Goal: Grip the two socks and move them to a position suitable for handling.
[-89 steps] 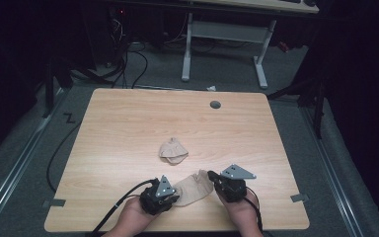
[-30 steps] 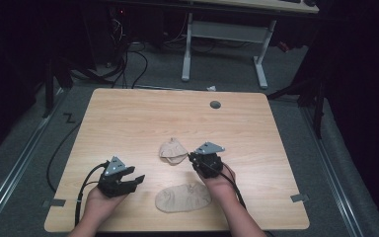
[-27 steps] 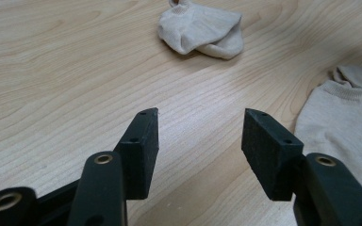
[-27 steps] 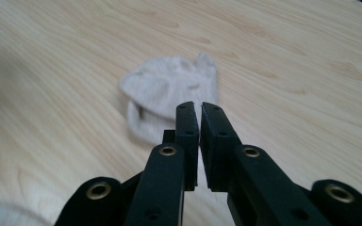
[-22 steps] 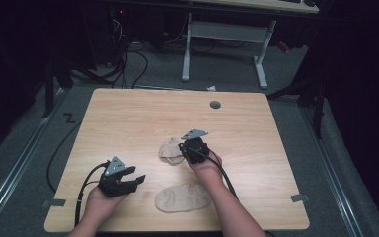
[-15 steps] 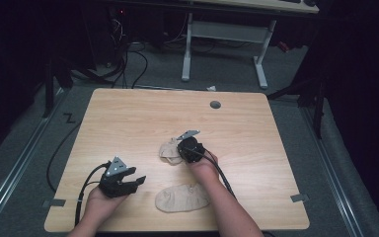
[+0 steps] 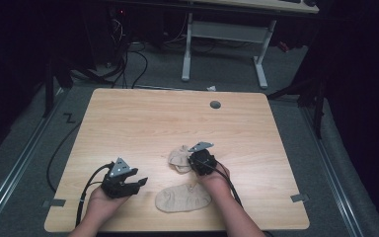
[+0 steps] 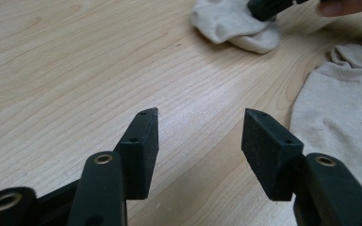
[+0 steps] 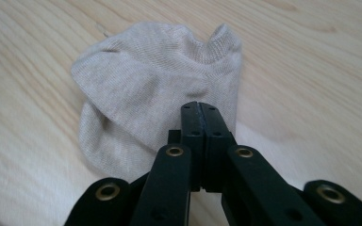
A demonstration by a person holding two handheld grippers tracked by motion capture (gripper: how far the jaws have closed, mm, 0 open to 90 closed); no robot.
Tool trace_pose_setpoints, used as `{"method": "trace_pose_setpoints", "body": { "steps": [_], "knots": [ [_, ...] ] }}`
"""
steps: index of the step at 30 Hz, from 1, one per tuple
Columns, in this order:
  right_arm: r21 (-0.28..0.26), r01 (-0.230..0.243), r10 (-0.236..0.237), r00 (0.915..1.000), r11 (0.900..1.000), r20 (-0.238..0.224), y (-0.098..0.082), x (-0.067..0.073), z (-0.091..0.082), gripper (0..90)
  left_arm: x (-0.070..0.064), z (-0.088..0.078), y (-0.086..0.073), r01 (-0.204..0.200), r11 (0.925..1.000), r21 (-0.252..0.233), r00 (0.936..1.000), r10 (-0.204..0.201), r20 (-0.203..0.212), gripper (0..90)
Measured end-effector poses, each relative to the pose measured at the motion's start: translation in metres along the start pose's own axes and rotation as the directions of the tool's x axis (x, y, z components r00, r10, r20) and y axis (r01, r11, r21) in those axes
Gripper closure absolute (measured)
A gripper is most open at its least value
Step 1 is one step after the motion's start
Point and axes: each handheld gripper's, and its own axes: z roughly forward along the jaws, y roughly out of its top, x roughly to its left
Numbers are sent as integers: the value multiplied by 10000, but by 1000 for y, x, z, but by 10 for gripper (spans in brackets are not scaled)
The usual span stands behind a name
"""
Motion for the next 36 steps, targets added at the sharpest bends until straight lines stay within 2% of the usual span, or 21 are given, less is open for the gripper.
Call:
{"method": "trace_pose_setpoints", "body": {
  "steps": [8, 15, 18, 21, 22, 23, 25, 26, 27, 28, 29, 31, 32, 33, 36],
  "knots": [
    [-72, -393, 395, 9983, 9992, 417, -32, -12, -27, 899, -2, 1, 0, -117, 9999, 59, 9999, 117, 38, 469],
    [-371, -796, 814, 9954, 9961, 502, -54, -14, -42, 891, -4, 4, 0, -178, 9998, 117, 9998, 177, 44, 469],
    [-352, -717, 738, 9954, 9968, 617, -52, -13, -45, 835, -4, 4, 1, -157, 9998, 114, 9999, 156, 73, 469],
    [-560, -562, 593, 9967, 9969, 557, -46, -9, -49, 817, -4, 5, 1, -164, 9997, 157, 9998, 162, 82, 469],
    [-855, -372, 399, 9987, 9956, 309, -36, 0, -53, 783, -3, 5, 1, -151, 9997, 179, 9998, 149, 90, 469],
    [-855, -372, 399, 9987, 9956, 309, -36, 0, -53, 783, -3, 5, 1, -151, 9997, 179, 9998, 149, 90, 469],
    [-1006, 161, -161, 9999, 9948, 10, -25, 14, -53, 709, -3, 5, 0, -123, 9998, 178, 9999, 121, 83, 469],
    [-1006, 161, -161, 9999, 9948, 10, -25, 14, -53, 709, -3, 5, 0, -123, 9998, 178, 9999, 121, 83, 469],
    [-1009, 258, -264, 9996, 9946, -41, -22, 19, -51, 670, -3, 5, 1, -126, 9998, 143, 9999, 125, 75, 469],
    [-958, 357, -369, 9993, 9948, -115, -18, 24, -47, 624, -3, 4, 1, -124, 9998, 124, 9999, 123, 68, 469],
    [-673, 507, -513, 9987, 9964, -77, -16, 27, -40, 597, -3, 3, 0, -132, 9999, 106, 9999, 132, 71, 469],
    [-336, 604, -603, 9982, 9976, 40, -16, 29, -32, 579, -3, 3, 0, -118, 9999, 82, 9999, 117, 83, 469],
    [-336, 604, -603, 9982, 9976, 40, -16, 29, -32, 579, -3, 3, 0, -118, 9999, 82, 9999, 117, 83, 469],
    [-37, 642, -642, 9978, 9979, 161, -17, 29, -25, 577, -3, 2, 0, -140, 9999, 86, 9999, 139, 98, 469],
    [72, 765, -767, 9965, 9970, 328, -18, 30, -23, 623, -3, 3, 0, -143, 9999, 92, 9998, 142, 120, 468]
  ]
}}
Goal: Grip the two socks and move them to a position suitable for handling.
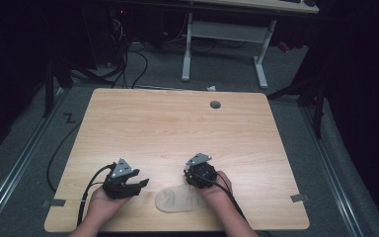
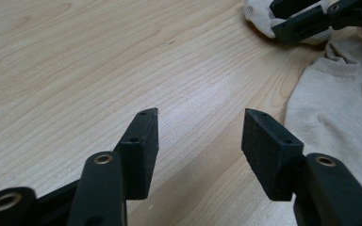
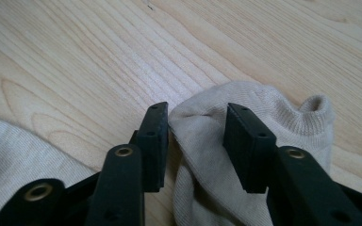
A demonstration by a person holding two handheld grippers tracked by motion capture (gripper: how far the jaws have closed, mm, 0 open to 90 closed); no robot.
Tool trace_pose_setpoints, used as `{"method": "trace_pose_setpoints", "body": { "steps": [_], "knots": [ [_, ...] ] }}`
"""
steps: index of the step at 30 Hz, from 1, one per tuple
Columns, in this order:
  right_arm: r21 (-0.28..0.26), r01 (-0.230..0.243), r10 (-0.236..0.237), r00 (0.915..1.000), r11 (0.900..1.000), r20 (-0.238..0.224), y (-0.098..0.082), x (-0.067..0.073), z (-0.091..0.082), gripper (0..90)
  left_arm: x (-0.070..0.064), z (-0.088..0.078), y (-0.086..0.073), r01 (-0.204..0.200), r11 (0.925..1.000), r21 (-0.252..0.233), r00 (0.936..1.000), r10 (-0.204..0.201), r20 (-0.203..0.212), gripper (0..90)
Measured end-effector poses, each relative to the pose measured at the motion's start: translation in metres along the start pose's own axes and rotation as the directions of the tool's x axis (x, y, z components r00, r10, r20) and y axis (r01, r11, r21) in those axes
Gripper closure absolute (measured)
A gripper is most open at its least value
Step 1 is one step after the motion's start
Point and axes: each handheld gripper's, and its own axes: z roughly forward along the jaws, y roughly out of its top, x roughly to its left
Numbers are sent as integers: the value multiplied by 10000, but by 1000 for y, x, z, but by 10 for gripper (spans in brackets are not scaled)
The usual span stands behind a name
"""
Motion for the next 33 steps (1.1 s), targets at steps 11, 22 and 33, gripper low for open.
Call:
{"method": "trace_pose_setpoints", "body": {
  "steps": [11, 22, 33],
  "knots": [
    [-443, -232, 224, 9996, 9988, -185, 2, -5, -11, 813, -2, 2, 1, -95, 9999, 71, 9999, 95, 56, 468],
    [-1019, -455, 431, 9987, 9938, -260, 3, -13, -25, 820, -3, 2, 1, -100, 9999, 120, 9999, 100, 20, 468],
    [-1335, -714, 674, 9971, 9885, -347, 3, -21, -35, 825, -5, 3, 0, -114, 9998, 191, 9999, 114, 22, 468]
  ]
}}
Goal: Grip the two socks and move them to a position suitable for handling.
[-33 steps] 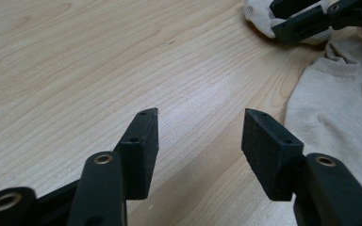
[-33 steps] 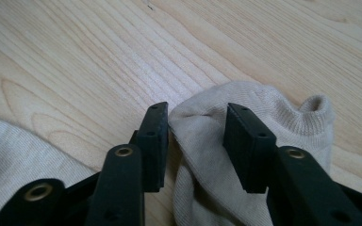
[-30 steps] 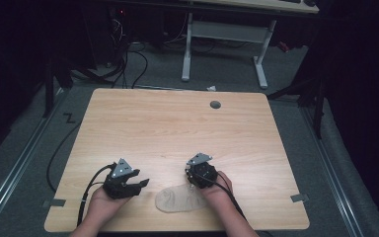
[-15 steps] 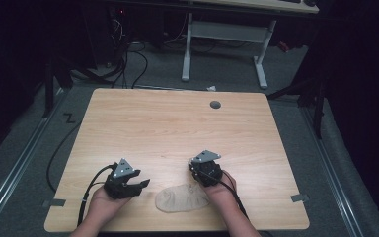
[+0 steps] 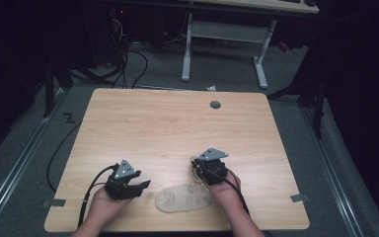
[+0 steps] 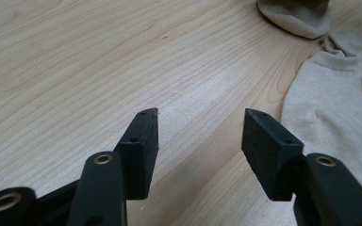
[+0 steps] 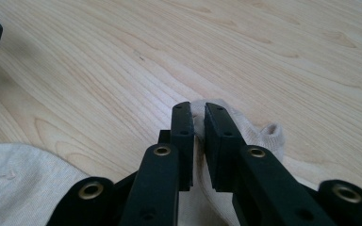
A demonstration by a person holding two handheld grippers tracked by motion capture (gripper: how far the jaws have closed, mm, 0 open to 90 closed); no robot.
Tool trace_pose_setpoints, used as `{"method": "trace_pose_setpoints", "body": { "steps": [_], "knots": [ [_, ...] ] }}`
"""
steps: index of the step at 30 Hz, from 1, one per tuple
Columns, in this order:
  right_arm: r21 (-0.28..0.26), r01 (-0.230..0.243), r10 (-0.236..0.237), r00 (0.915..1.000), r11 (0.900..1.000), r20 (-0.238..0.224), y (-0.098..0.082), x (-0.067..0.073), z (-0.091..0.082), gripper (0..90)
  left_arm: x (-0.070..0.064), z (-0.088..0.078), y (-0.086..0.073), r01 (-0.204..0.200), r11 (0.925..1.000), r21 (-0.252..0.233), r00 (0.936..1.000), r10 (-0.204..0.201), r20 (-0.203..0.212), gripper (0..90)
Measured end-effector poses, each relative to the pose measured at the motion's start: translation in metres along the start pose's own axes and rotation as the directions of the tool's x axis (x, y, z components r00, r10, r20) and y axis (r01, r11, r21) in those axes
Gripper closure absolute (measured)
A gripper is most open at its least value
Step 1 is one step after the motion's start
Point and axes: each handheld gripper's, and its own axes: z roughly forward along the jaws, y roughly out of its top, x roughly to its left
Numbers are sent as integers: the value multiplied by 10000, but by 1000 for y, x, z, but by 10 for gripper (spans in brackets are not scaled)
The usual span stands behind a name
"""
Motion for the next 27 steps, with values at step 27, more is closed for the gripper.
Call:
{"method": "trace_pose_setpoints", "body": {
  "steps": [27],
  "knots": [
    [-705, -1243, 1295, 9887, 9897, 748, -10, -45, -28, 824, 1, -1, 0, -3, 10000, 23, 10000, 3, -40, 469]
  ]
}}
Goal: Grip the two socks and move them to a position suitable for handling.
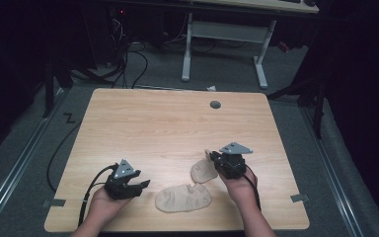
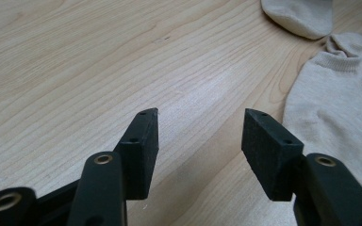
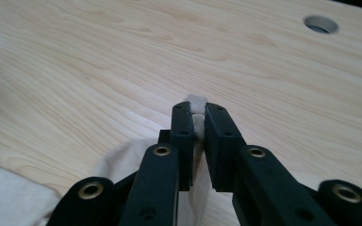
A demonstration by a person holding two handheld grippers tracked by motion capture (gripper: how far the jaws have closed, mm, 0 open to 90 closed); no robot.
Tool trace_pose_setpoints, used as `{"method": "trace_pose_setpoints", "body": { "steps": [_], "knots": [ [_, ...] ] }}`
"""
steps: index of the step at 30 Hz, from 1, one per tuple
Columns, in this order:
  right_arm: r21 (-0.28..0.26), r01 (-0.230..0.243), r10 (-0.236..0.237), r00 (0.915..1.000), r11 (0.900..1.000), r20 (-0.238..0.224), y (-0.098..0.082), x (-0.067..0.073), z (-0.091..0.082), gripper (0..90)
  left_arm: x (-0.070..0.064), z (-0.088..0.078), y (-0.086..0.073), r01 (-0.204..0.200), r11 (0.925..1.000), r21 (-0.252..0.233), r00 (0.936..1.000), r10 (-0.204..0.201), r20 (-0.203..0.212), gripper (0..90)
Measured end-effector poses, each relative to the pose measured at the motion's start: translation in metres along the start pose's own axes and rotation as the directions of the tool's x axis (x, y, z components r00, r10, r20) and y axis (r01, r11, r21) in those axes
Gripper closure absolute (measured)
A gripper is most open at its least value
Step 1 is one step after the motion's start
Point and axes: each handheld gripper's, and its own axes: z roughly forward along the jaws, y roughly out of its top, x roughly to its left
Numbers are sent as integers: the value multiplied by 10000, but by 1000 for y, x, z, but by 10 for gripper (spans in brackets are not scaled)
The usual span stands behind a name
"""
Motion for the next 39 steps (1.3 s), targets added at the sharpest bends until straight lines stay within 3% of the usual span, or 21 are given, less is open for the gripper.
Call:
{"method": "trace_pose_setpoints", "body": {
  "steps": [7, 14, 17, 20, 25, 29, 31, 39],
  "knots": [
    [358, -574, 544, 9954, 9977, 793, -28, -35, -6, 822, -1, 2, 0, -40, 10000, 60, 10000, 40, -3, 469],
    [692, -1289, 1203, 9859, 9892, 1161, -63, -54, -16, 789, -2, 6, 1, -90, 9998, 184, 9999, 89, 60, 468],
    [661, -1326, 1237, 9845, 9890, 1241, -68, -55, -22, 739, -9, 3, 2, -234, 9997, 122, 9996, 232, 138, 468],
    [503, -982, 920, 9894, 9939, 1126, -59, -52, -22, 743, -15, 4, 3, -487, 9987, 138, 9987, 485, 152, 468],
    [912, -706, 621, 9937, 9933, 928, -46, -48, 1, 822, -19, 6, 3, -539, 9983, 200, 9984, 535, 180, 466],
    [1567, -327, 170, 9948, 9871, 1006, -39, -46, 22, 869, -17, 5, 1, -552, 9982, 222, 9983, 548, 188, 466],
    [1910, -353, 140, 9937, 9809, 1116, -42, -48, 27, 870, -14, 4, 0, -453, 9987, 214, 9988, 449, 176, 466],
    [1484, -1033, 853, 9888, 9835, 1225, -61, -49, 9, 868, -12, 2, 0, -368, 9992, 166, 9992, 366, 143, 468]
  ]
}}
